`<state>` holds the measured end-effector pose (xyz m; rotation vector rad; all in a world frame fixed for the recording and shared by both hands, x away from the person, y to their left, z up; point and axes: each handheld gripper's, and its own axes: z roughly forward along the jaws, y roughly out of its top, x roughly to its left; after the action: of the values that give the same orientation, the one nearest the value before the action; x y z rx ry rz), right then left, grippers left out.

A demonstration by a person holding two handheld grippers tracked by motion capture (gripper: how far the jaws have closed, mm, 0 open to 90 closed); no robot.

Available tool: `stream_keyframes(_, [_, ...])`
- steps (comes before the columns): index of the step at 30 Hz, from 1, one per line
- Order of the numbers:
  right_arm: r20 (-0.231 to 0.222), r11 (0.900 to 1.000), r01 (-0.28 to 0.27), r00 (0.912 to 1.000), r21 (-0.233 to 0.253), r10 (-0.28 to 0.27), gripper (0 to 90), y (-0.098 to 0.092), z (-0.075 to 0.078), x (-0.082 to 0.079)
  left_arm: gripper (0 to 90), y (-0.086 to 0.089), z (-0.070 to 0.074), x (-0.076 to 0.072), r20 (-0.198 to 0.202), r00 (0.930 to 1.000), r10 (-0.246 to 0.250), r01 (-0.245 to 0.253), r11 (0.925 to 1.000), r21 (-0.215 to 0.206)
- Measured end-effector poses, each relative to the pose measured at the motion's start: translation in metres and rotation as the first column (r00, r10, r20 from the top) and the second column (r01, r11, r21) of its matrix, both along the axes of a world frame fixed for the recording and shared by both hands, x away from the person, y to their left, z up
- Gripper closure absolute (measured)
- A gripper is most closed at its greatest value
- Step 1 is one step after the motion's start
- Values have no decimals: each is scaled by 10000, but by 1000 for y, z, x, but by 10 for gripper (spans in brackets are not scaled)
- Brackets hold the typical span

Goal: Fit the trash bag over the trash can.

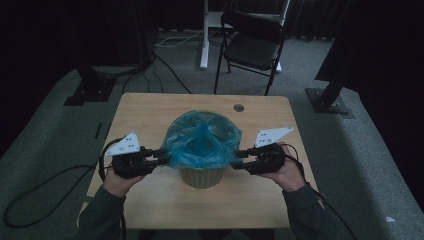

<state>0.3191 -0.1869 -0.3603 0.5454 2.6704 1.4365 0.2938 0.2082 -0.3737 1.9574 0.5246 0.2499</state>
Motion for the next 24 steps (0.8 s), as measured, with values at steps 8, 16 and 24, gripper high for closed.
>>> stream_keyframes(8, [34,9985,-261,9997,484,260,661,3,6,0,854,-11,-16,-3,-309,9982,-512,530,9968,606])
stream_keyframes(16, [-359,9981,-615,9975,1,615,888,4,-13,-1,879,-13,-32,-4,-640,9954,-712,773,9920,994])
stream_keyframes(24, [-643,9949,-378,9974,-935,318,894,8,-32,6,887,-23,-53,2,-989,9930,-647,827,9781,1911])
